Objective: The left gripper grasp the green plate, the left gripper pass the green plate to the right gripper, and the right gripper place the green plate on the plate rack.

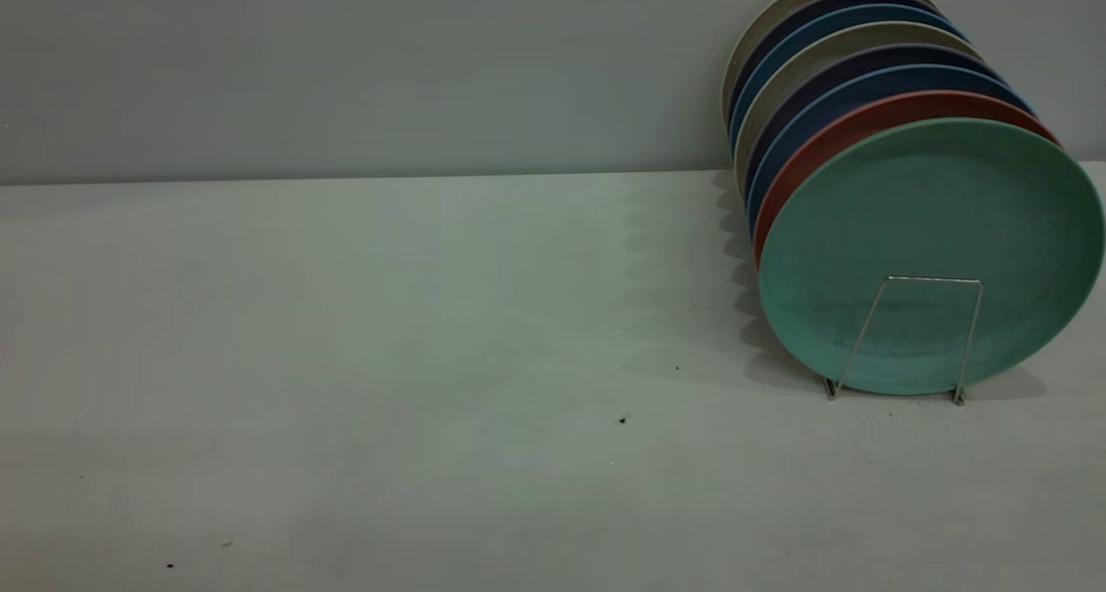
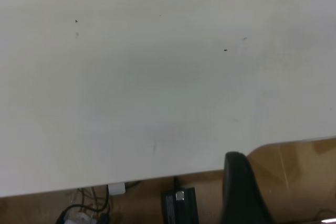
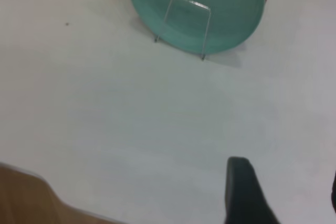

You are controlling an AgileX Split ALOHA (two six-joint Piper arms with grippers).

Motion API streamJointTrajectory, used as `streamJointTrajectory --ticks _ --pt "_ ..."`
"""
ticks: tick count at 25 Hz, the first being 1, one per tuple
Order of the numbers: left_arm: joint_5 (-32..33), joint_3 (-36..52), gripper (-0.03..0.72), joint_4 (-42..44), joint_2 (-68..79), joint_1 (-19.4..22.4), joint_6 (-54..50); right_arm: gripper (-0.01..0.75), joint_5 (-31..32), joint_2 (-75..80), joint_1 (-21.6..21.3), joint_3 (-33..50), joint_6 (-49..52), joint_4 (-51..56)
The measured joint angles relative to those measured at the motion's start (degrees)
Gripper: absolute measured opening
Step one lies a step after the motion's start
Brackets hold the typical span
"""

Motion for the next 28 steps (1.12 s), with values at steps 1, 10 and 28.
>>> streamJointTrajectory --ticks 1,10,28 --pt "-0.5 0.7 0.460 0.0 0.0 0.0 0.0 0.411 -0.2 0.0 0.0 0.0 0.1 -0.1" --pt "-1.2 1.2 0.460 0.0 0.0 0.0 -0.1 0.411 -0.6 0.0 0.0 0.0 1.2 -0.7" --pt "-1.3 1.2 0.460 0.0 -10.3 0.0 -0.1 0.411 -0.6 0.0 -2.4 0.0 1.2 -0.6"
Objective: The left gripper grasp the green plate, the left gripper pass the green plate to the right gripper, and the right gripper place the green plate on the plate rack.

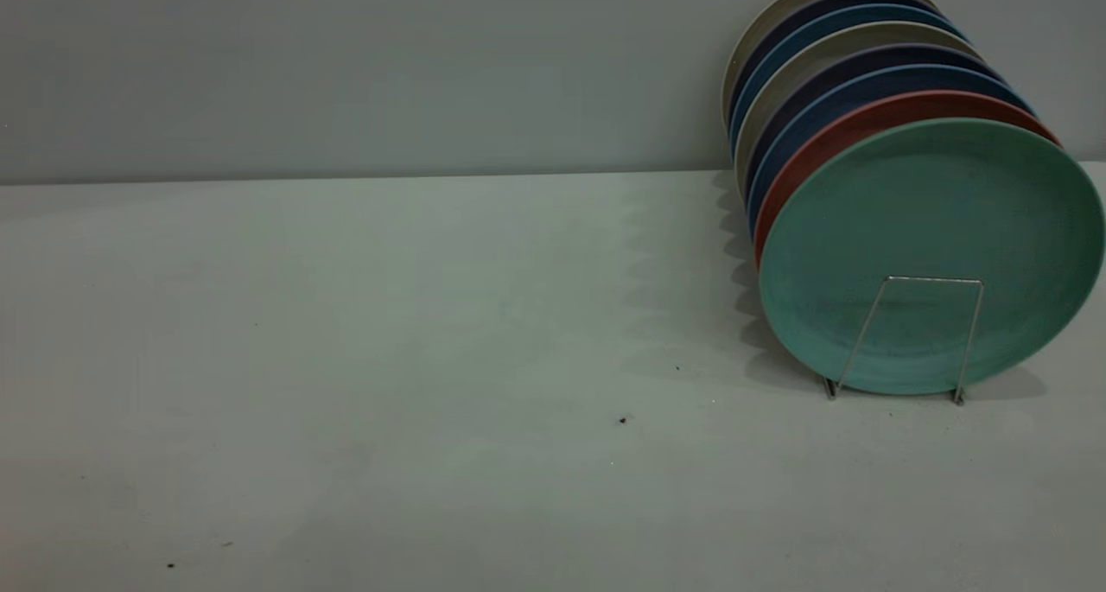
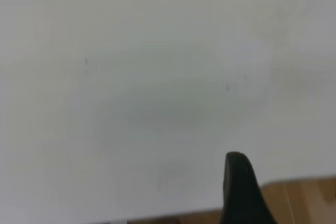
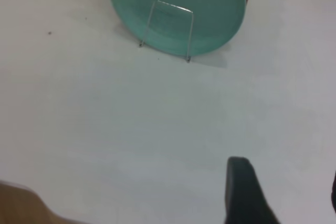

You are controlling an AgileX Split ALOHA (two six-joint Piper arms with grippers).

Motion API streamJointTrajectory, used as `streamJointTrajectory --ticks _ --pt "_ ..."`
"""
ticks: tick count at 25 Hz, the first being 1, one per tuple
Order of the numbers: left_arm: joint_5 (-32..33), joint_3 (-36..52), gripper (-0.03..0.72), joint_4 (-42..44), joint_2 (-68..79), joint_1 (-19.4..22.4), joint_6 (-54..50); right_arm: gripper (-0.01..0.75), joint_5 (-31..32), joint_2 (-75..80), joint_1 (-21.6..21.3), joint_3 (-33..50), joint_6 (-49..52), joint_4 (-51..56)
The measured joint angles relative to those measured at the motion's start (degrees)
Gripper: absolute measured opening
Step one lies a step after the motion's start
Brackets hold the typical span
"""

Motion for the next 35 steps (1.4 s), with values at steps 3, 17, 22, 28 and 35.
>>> streamJointTrajectory --ticks 3,17,22,28,35 --pt "0.1 0.0 0.460 0.0 -1.5 0.0 0.0 0.411 0.0 0.0 -0.1 0.0 0.0 0.0" --pt "0.1 0.0 0.459 0.0 -1.7 0.0 0.0 0.411 0.0 0.0 -0.1 0.0 0.0 0.0" --pt "0.1 0.0 0.459 0.0 -1.7 0.0 0.0 0.411 0.0 0.0 -0.1 0.0 3.8 -0.7" --pt "0.1 0.0 0.459 0.0 -1.7 0.0 -0.1 0.411 -0.2 0.0 -0.1 0.0 11.2 -5.5" --pt "0.1 0.0 0.459 0.0 -1.7 0.0 -0.1 0.411 -0.2 0.0 -0.1 0.0 11.9 -5.5"
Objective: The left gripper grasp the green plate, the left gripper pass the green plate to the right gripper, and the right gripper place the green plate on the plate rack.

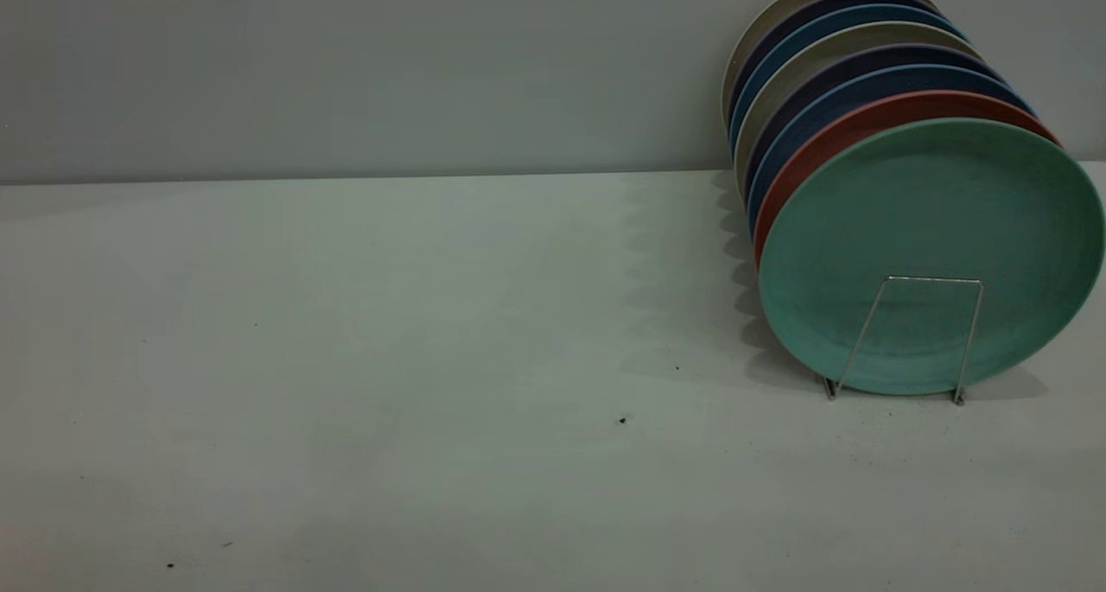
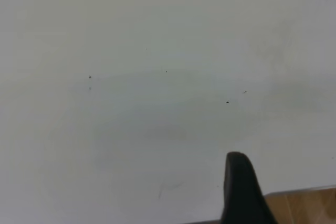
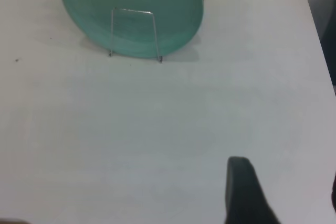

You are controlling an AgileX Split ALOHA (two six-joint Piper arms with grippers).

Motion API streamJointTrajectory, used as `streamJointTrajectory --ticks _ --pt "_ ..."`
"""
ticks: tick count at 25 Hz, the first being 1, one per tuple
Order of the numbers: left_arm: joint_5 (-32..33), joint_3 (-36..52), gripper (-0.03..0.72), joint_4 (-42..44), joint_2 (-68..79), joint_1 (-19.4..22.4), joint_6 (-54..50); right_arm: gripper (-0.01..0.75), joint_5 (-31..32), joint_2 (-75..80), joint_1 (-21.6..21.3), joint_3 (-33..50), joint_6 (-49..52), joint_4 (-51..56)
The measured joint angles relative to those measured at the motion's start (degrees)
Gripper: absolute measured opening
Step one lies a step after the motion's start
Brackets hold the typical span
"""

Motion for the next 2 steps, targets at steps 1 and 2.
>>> streamJointTrajectory --ticks 1,2 --pt "0.0 0.0 0.459 0.0 0.0 0.0 0.0 0.411 0.0 0.0 0.0 0.0 0.0 0.0" --pt "0.0 0.0 0.459 0.0 0.0 0.0 0.0 0.411 0.0 0.0 0.0 0.0 0.0 0.0"
